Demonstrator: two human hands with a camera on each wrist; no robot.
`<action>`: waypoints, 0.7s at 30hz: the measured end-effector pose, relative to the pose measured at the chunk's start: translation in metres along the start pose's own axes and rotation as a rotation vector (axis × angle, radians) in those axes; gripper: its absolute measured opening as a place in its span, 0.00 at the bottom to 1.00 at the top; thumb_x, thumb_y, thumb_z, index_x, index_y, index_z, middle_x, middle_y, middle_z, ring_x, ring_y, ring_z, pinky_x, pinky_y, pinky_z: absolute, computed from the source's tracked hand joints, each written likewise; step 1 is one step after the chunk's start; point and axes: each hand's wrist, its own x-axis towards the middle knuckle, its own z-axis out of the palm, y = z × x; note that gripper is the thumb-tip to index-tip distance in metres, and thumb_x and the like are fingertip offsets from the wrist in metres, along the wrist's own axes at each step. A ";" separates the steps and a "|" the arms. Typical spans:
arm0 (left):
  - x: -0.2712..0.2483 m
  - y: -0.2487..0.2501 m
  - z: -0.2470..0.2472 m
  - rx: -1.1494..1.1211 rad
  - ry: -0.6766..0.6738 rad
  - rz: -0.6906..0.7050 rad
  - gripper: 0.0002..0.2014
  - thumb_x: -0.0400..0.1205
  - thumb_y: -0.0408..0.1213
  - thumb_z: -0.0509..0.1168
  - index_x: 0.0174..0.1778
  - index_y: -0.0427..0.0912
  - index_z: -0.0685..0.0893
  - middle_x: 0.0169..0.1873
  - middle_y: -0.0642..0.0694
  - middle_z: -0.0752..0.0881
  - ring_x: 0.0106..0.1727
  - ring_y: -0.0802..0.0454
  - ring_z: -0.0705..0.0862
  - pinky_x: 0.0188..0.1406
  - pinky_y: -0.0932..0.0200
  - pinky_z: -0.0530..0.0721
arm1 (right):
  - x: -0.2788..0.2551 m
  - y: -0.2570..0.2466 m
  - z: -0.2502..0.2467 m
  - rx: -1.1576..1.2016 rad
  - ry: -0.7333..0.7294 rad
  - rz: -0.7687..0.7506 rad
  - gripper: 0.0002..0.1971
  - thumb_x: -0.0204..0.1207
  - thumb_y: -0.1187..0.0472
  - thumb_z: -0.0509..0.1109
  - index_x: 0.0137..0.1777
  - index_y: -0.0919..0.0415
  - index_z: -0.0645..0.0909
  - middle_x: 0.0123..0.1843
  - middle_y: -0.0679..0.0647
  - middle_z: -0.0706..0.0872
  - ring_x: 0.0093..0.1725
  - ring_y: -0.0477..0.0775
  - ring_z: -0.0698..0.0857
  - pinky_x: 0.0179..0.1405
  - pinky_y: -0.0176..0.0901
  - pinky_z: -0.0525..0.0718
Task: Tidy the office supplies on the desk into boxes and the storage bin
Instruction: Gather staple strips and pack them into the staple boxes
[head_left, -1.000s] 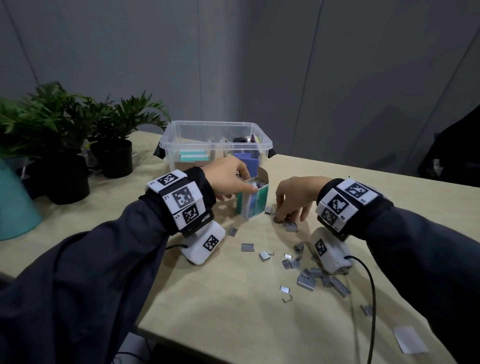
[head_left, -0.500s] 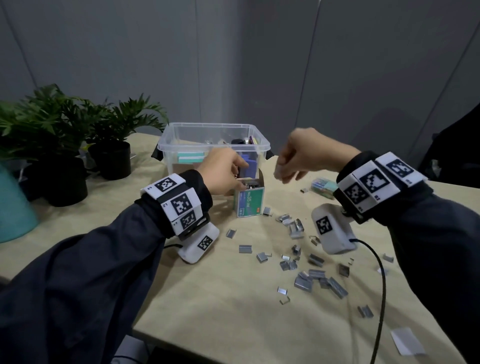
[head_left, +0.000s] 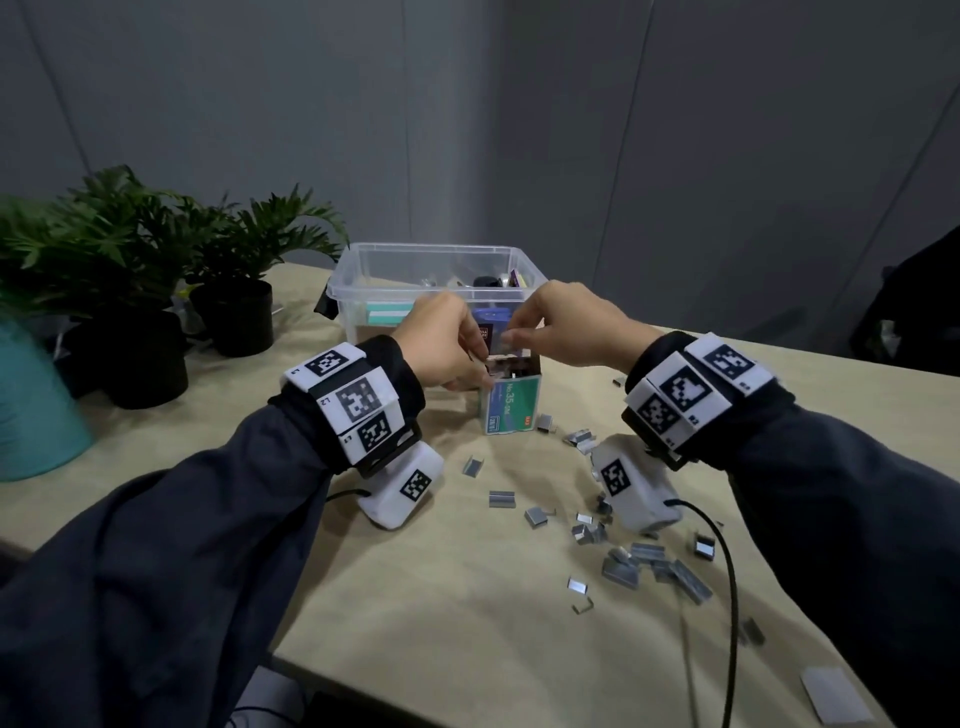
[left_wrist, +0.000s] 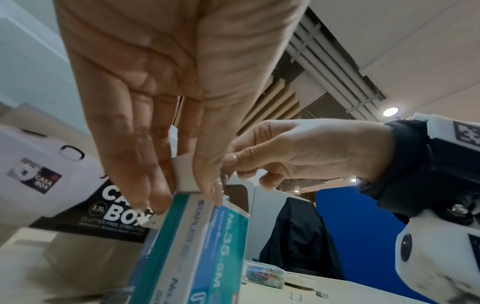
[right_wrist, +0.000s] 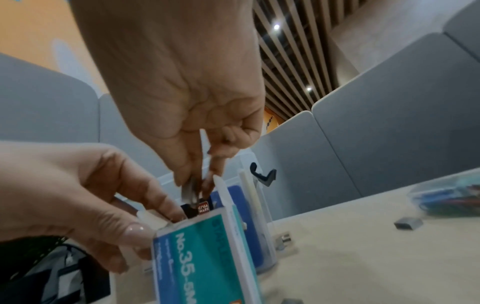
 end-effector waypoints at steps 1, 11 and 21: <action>0.001 -0.001 0.000 0.009 0.001 0.004 0.12 0.69 0.29 0.81 0.45 0.31 0.90 0.26 0.47 0.83 0.17 0.63 0.79 0.20 0.70 0.80 | 0.001 0.001 0.000 0.032 -0.014 0.026 0.11 0.82 0.49 0.68 0.52 0.53 0.90 0.52 0.53 0.88 0.50 0.54 0.83 0.44 0.46 0.80; 0.000 -0.002 0.000 0.006 0.012 -0.004 0.23 0.68 0.32 0.82 0.56 0.34 0.82 0.33 0.46 0.86 0.28 0.55 0.84 0.23 0.63 0.85 | 0.003 0.006 0.011 0.318 0.040 0.169 0.04 0.76 0.57 0.76 0.47 0.56 0.91 0.38 0.47 0.84 0.41 0.45 0.79 0.33 0.35 0.76; -0.002 -0.012 -0.007 -0.211 -0.197 -0.136 0.10 0.81 0.36 0.70 0.41 0.31 0.83 0.39 0.32 0.89 0.34 0.45 0.89 0.30 0.56 0.89 | -0.011 0.038 0.010 0.542 -0.086 0.382 0.12 0.89 0.62 0.57 0.53 0.66 0.81 0.36 0.56 0.82 0.32 0.48 0.81 0.24 0.37 0.81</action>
